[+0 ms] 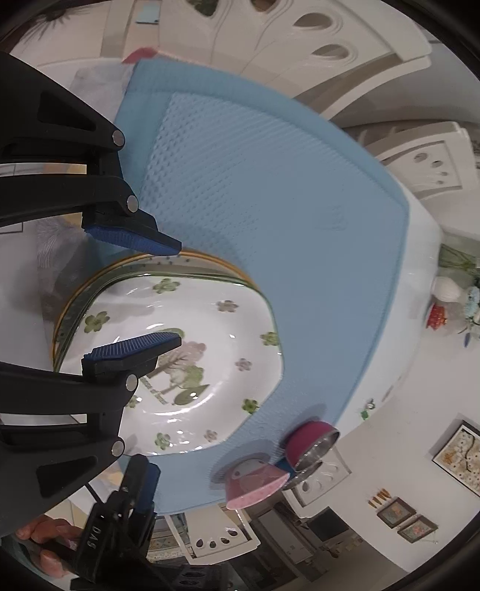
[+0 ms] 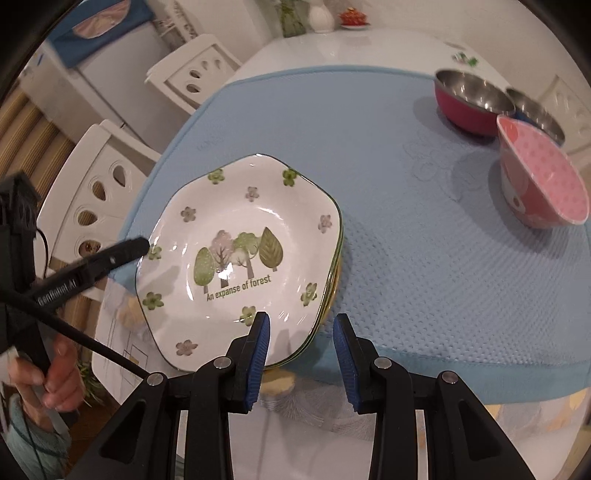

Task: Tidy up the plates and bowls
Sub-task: 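Lower the forest plate onto the plate stack and open the right tool, then move the right tool to the pink patterned bowl and grasp its rim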

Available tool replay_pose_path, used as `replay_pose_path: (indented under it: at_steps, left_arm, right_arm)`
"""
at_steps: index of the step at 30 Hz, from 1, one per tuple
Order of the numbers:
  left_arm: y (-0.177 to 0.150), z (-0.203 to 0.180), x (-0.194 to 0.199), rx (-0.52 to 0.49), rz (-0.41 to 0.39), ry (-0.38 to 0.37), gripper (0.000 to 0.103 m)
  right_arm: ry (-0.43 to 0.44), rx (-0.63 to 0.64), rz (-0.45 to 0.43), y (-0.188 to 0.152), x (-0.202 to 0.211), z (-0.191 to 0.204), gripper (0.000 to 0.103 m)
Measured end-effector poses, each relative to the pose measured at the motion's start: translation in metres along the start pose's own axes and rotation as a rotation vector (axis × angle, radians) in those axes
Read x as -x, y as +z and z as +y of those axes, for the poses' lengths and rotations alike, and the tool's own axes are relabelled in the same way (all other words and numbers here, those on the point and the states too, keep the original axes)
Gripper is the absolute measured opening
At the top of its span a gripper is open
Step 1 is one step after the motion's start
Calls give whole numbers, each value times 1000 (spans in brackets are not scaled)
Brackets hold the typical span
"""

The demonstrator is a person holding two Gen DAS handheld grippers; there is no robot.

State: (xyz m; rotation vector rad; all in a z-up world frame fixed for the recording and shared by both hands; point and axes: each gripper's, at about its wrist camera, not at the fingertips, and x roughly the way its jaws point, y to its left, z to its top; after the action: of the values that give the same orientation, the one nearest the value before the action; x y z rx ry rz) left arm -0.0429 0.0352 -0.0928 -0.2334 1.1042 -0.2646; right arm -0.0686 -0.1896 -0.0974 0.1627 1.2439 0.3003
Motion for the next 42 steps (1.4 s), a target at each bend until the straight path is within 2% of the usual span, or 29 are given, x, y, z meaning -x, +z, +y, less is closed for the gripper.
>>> replay_pose_path:
  at_steps: [5,12,18,22,27,30,34,35,36,38,39,42]
  left_arm:
    - [0,0,-5,-4,17,-5,39]
    - [14,6,5,1,-19,-13,39]
    - [26,7,10,-3,-29,-31,39]
    - [36,0,14,-22,-42,-57,39]
    - [53,-32,23,-109,-81,-92,39]
    - [62,-57,27,-154,-101,-117,39]
    - [70,-103,28,-234,-122,-132,43]
    - [72,-113,27,-244,-122,-133,48]
    - [74,-123,26,-252,-119,-133,62]
    - [78,-147,26,-261,-143,-148,73]
    - [80,-162,25,-264,-157,-157,73]
    - [85,-197,16,-264,-141,-195,73]
  right_arm:
    - [-12,-34,29,5,-9,-3,35]
    - [19,-67,58,11,-21,2,35]
    - [-8,-61,69,14,-25,5,36]
    - [-35,-29,77,14,-27,14,36]
    - [2,-58,67,10,-22,11,36]
    - [-2,-66,11,11,0,-1,36]
    - [-28,-87,-108,17,43,-30,37]
    - [-30,-96,-131,19,52,-37,37]
    - [-32,-110,-164,20,64,-49,41]
    - [-37,-149,-226,22,87,-76,54]
    - [-43,-167,-245,23,95,-85,57]
    - [-50,-221,-270,29,118,-131,59]
